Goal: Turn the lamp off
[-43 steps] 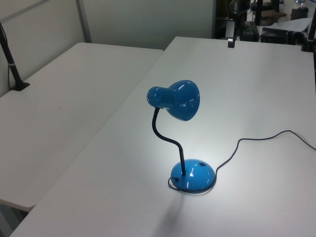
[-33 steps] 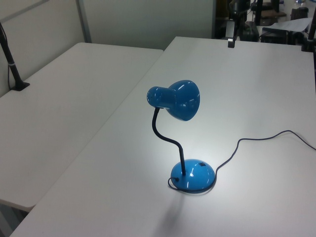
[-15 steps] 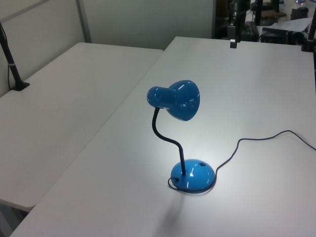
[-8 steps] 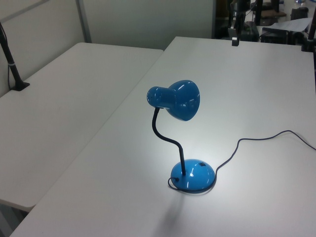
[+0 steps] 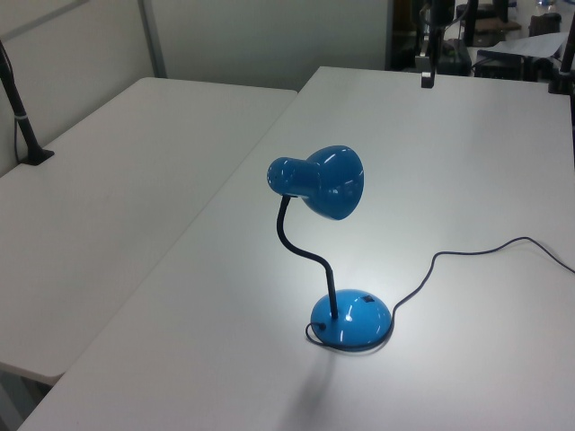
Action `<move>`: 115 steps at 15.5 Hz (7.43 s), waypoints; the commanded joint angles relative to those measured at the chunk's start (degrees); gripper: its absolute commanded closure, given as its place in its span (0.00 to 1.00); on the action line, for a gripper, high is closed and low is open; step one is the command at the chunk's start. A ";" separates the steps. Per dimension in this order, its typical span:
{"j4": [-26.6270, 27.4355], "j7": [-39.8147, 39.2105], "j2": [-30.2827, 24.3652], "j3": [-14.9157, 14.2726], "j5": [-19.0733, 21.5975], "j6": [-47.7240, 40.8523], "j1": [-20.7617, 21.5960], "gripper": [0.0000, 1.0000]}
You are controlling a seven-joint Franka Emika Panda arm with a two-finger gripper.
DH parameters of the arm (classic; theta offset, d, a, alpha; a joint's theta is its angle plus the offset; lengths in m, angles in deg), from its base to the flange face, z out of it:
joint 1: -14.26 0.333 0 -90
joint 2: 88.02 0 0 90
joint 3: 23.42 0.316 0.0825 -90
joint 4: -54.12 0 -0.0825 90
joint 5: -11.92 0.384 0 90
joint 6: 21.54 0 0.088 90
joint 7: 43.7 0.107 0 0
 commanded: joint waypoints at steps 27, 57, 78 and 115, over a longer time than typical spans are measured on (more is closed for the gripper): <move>19.64 -24.00 11.07 3.05 5.69 39.09 22.10 1.00; 19.38 -26.65 15.56 5.86 6.84 45.25 21.93 1.00; 18.15 -23.59 16.01 5.86 6.75 38.08 21.05 1.00; -6.64 0.85 0.79 -2.40 1.74 -2.74 -3.21 0.00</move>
